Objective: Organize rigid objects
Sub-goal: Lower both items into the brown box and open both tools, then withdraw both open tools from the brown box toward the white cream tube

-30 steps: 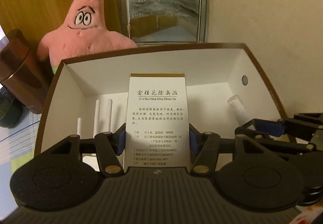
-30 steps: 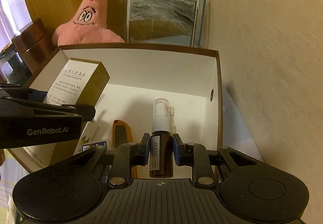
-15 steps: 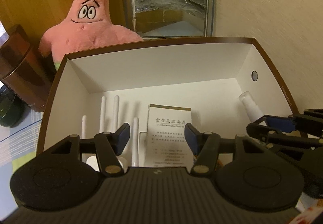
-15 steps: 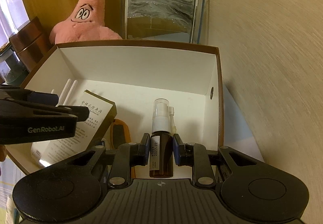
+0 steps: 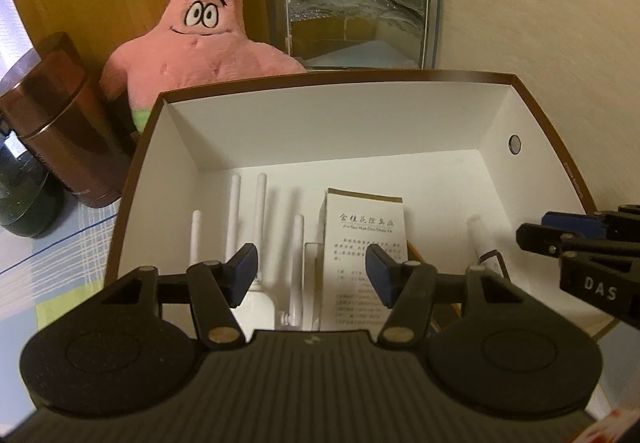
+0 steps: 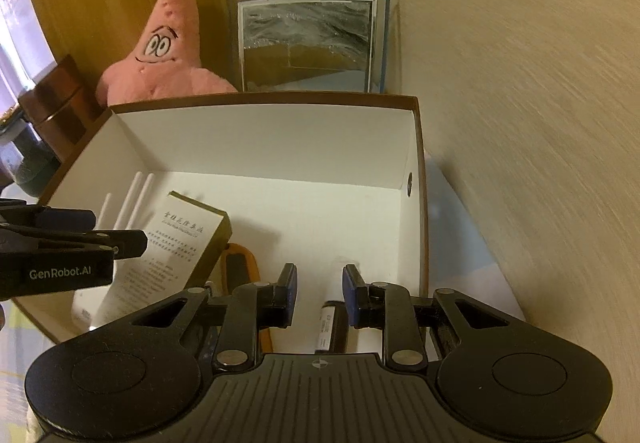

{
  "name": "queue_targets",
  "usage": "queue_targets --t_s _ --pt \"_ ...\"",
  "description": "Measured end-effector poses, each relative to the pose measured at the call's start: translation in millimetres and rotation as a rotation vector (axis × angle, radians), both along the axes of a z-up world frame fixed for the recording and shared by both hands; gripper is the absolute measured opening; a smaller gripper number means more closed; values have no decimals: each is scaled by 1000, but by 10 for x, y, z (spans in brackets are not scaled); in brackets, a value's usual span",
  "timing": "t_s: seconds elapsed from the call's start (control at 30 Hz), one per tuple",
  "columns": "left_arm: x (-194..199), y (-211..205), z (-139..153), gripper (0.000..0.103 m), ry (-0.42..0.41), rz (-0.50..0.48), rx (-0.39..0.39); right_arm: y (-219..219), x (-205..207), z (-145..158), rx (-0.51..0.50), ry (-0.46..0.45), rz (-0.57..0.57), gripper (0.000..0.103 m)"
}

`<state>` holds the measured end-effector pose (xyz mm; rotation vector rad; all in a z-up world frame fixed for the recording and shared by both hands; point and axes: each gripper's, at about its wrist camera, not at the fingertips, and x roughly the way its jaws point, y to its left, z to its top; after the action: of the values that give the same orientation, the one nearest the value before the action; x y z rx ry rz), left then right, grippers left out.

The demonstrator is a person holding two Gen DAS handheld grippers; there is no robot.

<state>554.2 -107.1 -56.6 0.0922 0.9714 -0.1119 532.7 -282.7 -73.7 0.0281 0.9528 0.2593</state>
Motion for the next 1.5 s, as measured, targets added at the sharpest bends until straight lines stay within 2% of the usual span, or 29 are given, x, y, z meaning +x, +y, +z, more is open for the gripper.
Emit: queue_targets --t_s 0.33,0.73,1.1,1.3,1.5 --pt "-249 127 174 56 -26 9 -20 -39 -294 159 55 -16 2 49" --pt "-633 212 554 57 -101 21 -39 57 -633 512 92 -84 14 64" --pt "-1248 410 818 59 -169 41 -37 48 -1112 797 143 -141 22 67" --pt "-1665 591 897 61 -186 77 -60 36 -1423 870 177 -144 28 67" --pt "-2095 750 929 62 -197 106 -34 70 -1725 890 202 -131 53 67"
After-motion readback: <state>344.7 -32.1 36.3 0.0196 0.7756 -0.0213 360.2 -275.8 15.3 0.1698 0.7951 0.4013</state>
